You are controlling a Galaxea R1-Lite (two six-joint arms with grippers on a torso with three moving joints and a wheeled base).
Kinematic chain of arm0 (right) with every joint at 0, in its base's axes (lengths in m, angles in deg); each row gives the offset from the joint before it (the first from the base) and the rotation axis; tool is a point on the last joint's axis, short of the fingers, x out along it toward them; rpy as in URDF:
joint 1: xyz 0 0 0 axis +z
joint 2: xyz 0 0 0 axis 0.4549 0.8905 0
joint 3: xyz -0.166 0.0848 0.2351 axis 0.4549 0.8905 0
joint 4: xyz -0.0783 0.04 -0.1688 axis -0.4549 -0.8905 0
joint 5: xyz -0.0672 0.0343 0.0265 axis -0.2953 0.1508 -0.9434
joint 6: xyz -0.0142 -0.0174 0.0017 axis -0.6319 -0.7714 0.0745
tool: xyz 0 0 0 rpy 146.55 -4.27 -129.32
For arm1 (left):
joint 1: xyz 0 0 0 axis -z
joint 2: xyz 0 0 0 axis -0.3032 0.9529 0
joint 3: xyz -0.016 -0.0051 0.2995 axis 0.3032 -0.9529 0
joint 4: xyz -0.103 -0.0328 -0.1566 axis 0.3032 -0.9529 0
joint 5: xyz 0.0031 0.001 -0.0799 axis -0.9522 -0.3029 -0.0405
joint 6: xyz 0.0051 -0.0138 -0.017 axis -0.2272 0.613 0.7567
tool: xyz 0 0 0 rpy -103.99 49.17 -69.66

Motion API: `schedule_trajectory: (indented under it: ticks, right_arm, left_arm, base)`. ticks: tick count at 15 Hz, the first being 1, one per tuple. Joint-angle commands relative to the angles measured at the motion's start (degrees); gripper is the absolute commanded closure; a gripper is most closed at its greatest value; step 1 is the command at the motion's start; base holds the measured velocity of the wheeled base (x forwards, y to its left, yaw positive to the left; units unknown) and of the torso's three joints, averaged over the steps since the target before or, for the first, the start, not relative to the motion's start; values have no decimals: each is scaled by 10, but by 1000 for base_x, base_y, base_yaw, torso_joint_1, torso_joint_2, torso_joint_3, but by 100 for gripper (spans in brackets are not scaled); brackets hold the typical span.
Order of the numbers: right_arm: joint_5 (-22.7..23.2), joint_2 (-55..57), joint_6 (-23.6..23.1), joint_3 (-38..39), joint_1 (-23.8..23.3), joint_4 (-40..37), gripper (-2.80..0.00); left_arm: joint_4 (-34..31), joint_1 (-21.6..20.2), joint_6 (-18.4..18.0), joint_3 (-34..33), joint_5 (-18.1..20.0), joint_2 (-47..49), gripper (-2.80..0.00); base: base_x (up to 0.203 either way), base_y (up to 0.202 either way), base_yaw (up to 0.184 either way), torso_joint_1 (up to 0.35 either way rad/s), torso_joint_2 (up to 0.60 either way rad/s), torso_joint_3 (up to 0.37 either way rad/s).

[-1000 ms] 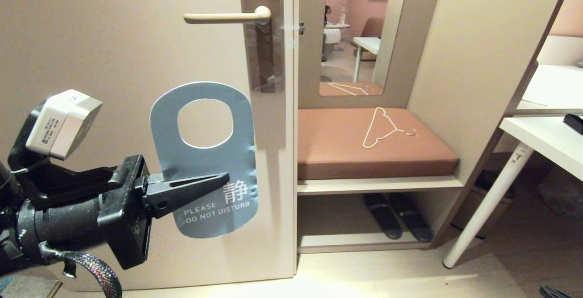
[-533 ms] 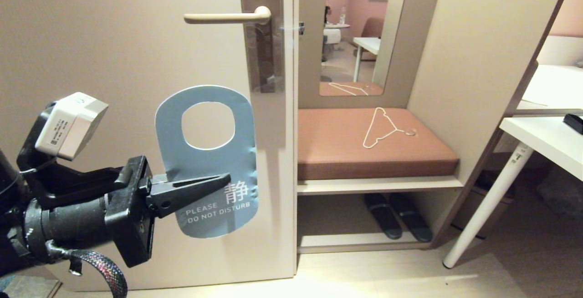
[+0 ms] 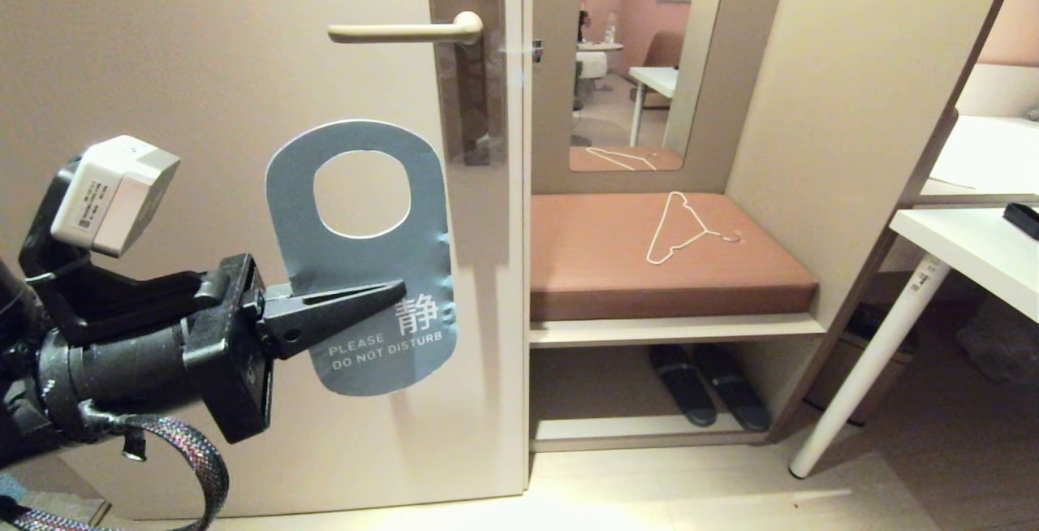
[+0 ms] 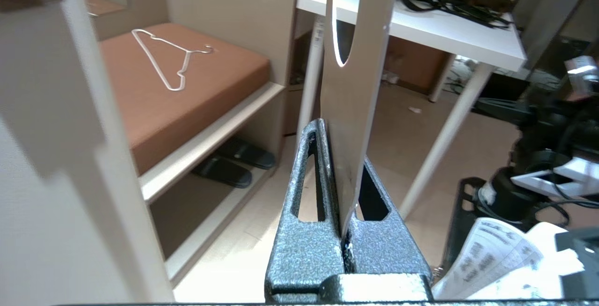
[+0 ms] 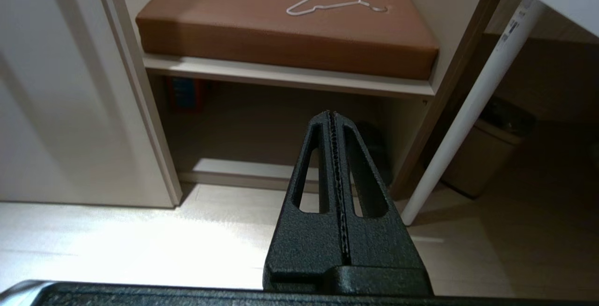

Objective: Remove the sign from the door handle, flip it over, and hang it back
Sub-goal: Hang the sign back with the other side facing out

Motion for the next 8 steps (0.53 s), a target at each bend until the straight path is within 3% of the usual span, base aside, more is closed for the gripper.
schedule_trajectory:
  ticks: [1,8]
  right_arm:
    - [-1,-15,0,0,0,0,0]
    - [0,-15,2,1,0,0,0]
  left_arm:
    - [4,-9,-2,4,2,7,0]
    - [5,-68,-8,52,-6,35,0]
  base:
    - [0,0,0,0,0,0]
    - [0,0,0,0,0,0]
